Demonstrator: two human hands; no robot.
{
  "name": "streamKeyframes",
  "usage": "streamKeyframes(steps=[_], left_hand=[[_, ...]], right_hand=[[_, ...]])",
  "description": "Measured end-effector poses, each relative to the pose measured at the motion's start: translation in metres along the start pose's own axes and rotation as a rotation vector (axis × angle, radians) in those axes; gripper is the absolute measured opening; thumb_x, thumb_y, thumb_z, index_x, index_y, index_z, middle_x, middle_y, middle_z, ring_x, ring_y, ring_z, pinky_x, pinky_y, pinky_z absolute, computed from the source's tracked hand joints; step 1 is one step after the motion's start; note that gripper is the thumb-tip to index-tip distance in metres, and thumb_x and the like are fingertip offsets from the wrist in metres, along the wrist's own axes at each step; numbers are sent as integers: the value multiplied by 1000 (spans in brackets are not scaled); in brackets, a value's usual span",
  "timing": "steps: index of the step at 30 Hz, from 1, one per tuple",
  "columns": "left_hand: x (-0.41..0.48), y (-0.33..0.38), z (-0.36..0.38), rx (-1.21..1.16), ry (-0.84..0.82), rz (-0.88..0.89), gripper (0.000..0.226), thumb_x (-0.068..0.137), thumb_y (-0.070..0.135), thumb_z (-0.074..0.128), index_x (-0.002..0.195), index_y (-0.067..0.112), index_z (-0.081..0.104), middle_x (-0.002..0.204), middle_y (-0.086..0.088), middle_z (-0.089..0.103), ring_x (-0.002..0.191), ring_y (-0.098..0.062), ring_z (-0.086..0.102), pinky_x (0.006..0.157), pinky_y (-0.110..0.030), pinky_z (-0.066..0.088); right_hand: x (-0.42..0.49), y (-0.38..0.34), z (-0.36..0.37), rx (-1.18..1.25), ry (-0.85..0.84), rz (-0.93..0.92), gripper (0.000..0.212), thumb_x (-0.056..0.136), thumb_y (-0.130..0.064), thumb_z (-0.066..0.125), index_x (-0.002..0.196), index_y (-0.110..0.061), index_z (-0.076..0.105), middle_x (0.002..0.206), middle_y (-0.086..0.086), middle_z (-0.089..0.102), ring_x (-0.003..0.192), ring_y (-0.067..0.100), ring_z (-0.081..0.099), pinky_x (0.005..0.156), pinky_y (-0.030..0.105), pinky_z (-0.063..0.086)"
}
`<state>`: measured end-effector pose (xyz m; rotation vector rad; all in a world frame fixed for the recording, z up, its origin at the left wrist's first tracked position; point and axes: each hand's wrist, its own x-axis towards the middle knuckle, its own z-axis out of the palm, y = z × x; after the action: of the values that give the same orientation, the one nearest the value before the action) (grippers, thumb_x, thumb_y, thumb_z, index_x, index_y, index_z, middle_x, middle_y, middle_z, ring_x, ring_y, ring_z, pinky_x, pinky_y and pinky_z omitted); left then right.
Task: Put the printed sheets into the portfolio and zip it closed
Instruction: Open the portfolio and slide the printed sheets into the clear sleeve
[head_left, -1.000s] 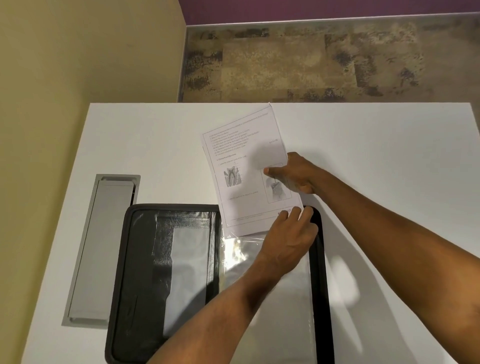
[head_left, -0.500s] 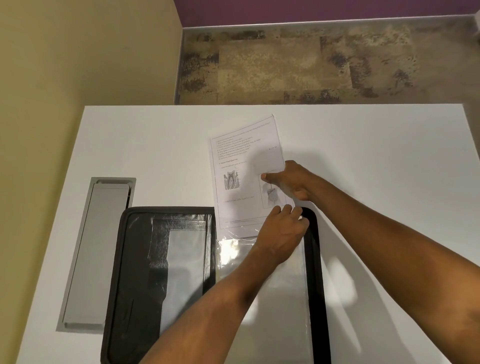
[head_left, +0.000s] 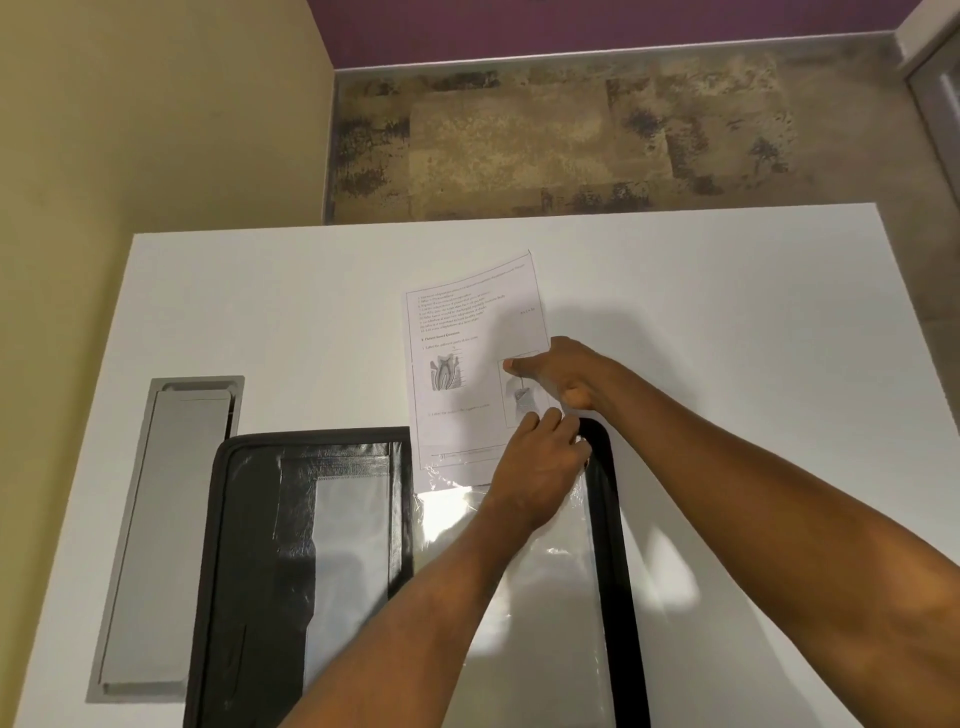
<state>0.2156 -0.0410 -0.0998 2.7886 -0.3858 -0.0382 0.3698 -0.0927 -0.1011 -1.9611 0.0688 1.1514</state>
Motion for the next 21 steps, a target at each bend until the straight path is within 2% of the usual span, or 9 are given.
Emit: streamKeyframes(steps=[2, 3, 6, 8, 11, 13, 16, 18, 21], left_hand=[[1, 2, 4, 26, -16, 48, 19, 83, 8, 81, 102, 7, 76, 102, -12, 69, 93, -28, 58, 81, -41, 47], [2, 2, 4, 36, -22, 75, 17, 85, 7, 78, 102, 7, 76, 104, -12, 68, 95, -27, 57, 82, -41, 46], [4, -3, 5, 51, -15, 97, 13, 89, 6, 73, 102, 7, 74, 106, -12, 67, 100, -27, 55, 84, -41, 45], [6, -6, 3, 63, 5, 97, 12, 91, 6, 70, 102, 8, 73, 108, -12, 66, 102, -28, 55, 84, -42, 44], [7, -9, 2, 67, 25, 104, 11, 90, 4, 70, 100, 7, 73, 106, -13, 67, 100, -30, 58, 84, -44, 45], [8, -8, 2, 59, 25, 78, 13, 87, 2, 73, 98, 7, 75, 103, -13, 67, 94, -30, 59, 83, -45, 47], [8, -7, 5, 3, 9, -3, 15, 84, 5, 79, 97, 12, 77, 101, -9, 68, 90, -28, 58, 84, -43, 49], [8, -8, 4, -40, 12, -51, 14, 84, 11, 80, 97, 17, 78, 97, -4, 68, 87, -25, 58, 82, -39, 47], [10, -13, 1, -80, 11, -38, 7, 88, 17, 76, 93, 21, 79, 91, 1, 70, 84, -22, 56, 77, -35, 39]], right_hand=[[2, -7, -2, -92, 11, 102, 72, 88, -57, 74, 136, -4, 61, 123, 7, 66, 110, 27, 63, 99, 36, 48], [2, -11, -1, -139, 8, 153, 78, 89, -57, 71, 140, -1, 56, 134, 14, 62, 119, 31, 60, 103, 37, 46], [-1, -19, 1, -206, 10, 190, 82, 93, -57, 67, 145, 3, 49, 148, 20, 54, 129, 34, 57, 105, 38, 45], [-1, -16, 2, -217, 11, 186, 78, 93, -58, 66, 142, 3, 52, 143, 19, 58, 124, 33, 60, 96, 35, 45], [1, -2, 4, -155, 20, 124, 60, 89, -57, 71, 118, -4, 70, 115, 11, 74, 101, 28, 70, 82, 32, 52], [-3, 4, 2, -75, 0, 78, 41, 90, -46, 75, 109, -9, 73, 99, 6, 76, 97, 27, 72, 83, 33, 59], [-11, 4, -6, 34, -17, 52, 25, 93, -30, 71, 109, -10, 72, 107, 11, 76, 104, 33, 72, 99, 47, 58], [-16, 5, -13, 62, 4, 11, 20, 98, -21, 65, 115, -13, 70, 112, 9, 75, 106, 33, 71, 98, 48, 58], [-21, 11, -23, 36, -4, -41, 24, 99, -15, 67, 123, -15, 70, 116, 6, 74, 105, 30, 70, 94, 45, 60]])
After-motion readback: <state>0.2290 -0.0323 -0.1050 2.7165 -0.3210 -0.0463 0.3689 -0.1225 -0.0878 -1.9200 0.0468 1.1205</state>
